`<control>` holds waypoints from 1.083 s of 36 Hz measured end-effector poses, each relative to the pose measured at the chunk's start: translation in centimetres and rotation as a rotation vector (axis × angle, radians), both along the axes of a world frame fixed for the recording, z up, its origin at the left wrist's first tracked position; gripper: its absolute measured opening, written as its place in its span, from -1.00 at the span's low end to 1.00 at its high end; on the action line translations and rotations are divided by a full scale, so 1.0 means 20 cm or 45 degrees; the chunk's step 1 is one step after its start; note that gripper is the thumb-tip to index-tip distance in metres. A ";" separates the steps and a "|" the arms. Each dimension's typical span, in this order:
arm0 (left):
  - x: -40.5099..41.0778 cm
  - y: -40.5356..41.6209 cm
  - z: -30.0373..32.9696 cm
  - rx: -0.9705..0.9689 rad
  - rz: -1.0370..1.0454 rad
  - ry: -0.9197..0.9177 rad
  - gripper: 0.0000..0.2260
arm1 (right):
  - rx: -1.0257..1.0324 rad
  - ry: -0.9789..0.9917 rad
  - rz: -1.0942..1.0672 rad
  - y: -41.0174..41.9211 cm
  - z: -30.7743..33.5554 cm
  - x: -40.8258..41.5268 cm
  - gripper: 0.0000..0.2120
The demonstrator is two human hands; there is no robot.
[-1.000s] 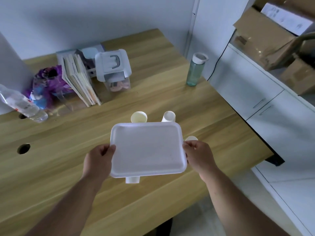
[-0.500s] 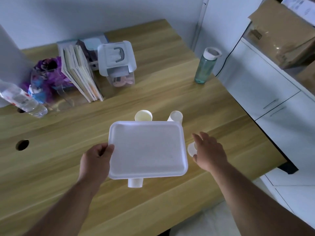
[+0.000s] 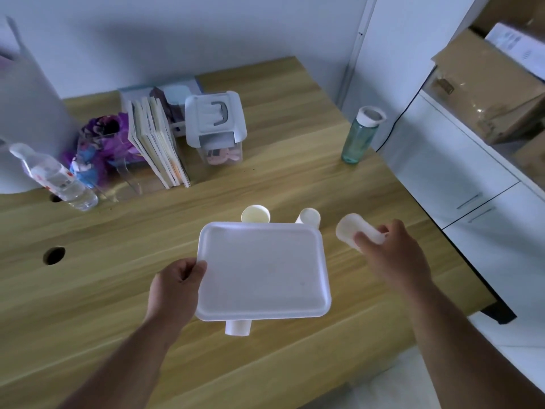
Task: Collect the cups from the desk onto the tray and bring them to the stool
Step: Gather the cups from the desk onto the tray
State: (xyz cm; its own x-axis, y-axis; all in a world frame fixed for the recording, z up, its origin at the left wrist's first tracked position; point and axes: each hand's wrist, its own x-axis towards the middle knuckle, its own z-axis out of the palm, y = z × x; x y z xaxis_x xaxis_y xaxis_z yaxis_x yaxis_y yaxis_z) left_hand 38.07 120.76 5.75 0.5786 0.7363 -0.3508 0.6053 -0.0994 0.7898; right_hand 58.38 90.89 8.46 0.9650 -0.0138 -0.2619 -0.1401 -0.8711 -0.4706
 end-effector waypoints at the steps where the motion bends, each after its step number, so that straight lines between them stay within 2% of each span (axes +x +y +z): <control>1: 0.00 0.00 0.01 -0.002 -0.004 0.000 -0.85 | 0.229 0.037 -0.108 0.02 0.05 0.01 -0.54; 3: 0.00 -0.02 0.02 0.003 -0.019 0.015 -0.85 | 0.753 0.187 -0.261 0.06 0.12 0.01 -0.59; 5: 0.01 -0.03 0.04 -0.001 -0.031 0.024 -0.84 | 1.292 0.426 -0.287 0.12 0.15 -0.02 -0.62; 6: 0.01 -0.03 0.05 -0.002 -0.036 0.027 -0.84 | 1.482 0.514 -0.262 0.15 0.16 -0.04 -0.59; 7: 0.01 -0.04 0.05 -0.003 -0.042 0.025 -0.84 | 1.596 0.575 -0.222 0.18 0.16 -0.06 -0.55; 9: 0.01 -0.05 0.06 -0.003 -0.050 0.021 -0.83 | 1.658 0.634 -0.094 0.26 0.16 -0.11 -0.57; 11: 0.01 -0.05 0.06 -0.004 -0.049 0.021 -0.82 | 1.593 0.675 0.075 0.34 0.15 -0.17 -0.67; 14: 0.00 -0.06 0.06 -0.001 -0.052 0.015 -0.81 | 1.304 0.628 0.265 0.44 0.11 -0.24 -0.59; 19: 0.00 -0.08 0.05 -0.028 -0.046 -0.017 -0.82 | 0.772 0.276 0.570 0.61 0.07 -0.34 -0.51; 22: 0.00 -0.08 0.04 -0.054 -0.051 -0.025 -0.82 | 0.565 0.050 0.688 0.68 0.03 -0.36 -0.44; 25: 0.00 -0.07 0.04 -0.071 -0.061 -0.030 -0.83 | 0.454 -0.087 0.730 0.73 0.01 -0.38 -0.39; 29: 0.01 -0.09 0.05 -0.088 -0.068 -0.059 -0.82 | 0.345 -0.213 0.780 0.74 0.01 -0.40 -0.45; 32: 0.01 -0.09 0.05 -0.081 -0.063 -0.064 -0.82 | 0.327 -0.232 0.782 0.74 0.01 -0.40 -0.45; 39: 0.00 -0.07 0.02 -0.094 -0.039 -0.071 -0.82 | 0.339 -0.219 0.879 0.68 0.02 -0.39 -0.18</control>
